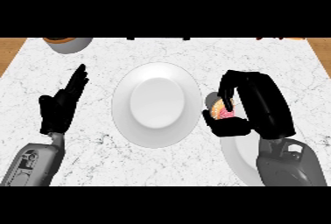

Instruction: Pick the cupcake from the plate and place it in the plate

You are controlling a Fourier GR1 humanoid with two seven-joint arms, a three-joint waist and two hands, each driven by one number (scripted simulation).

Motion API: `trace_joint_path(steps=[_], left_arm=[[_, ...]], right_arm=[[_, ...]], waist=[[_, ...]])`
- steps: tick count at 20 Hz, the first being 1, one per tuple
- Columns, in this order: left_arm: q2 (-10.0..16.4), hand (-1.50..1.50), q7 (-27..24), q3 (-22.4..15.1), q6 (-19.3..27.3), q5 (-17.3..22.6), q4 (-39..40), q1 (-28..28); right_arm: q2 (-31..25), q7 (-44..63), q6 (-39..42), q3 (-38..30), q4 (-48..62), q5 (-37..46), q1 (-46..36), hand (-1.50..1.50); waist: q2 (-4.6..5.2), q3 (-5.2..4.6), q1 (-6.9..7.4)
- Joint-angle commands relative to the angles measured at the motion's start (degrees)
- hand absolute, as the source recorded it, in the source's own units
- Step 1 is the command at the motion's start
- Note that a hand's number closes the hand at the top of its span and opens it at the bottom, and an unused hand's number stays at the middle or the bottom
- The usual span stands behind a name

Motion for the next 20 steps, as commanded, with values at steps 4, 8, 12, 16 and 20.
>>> trace_joint_path(steps=[4,8,12,16,20], left_arm=[[-2.57,0.00,-2.92,0.62,-0.19,-1.97,5.51,-2.63],[-1.08,0.00,0.45,1.12,-1.48,-1.45,0.24,-1.02],[-1.51,0.00,3.00,-0.50,-0.66,-3.15,-2.94,0.29],[-1.40,0.00,3.63,0.90,-1.80,-1.59,-4.02,-0.43],[-4.20,0.00,0.60,-1.07,-1.26,-3.32,-0.74,-1.11]], right_arm=[[6.57,1.36,-3.05,2.37,15.39,-1.13,-11.37,1.50],[6.68,2.75,-10.48,6.72,27.70,-4.07,-17.61,1.50],[6.72,6.50,-13.64,13.10,36.17,0.95,-21.39,1.50],[6.74,9.78,-19.04,19.97,46.63,-1.82,-24.25,1.50],[6.74,8.07,-24.26,19.19,55.32,-14.51,-25.83,-1.50]], waist=[[0.21,0.00,-0.06],[0.22,0.01,0.76],[0.13,0.01,1.14],[0.24,0.02,1.79],[0.73,0.03,2.39]])
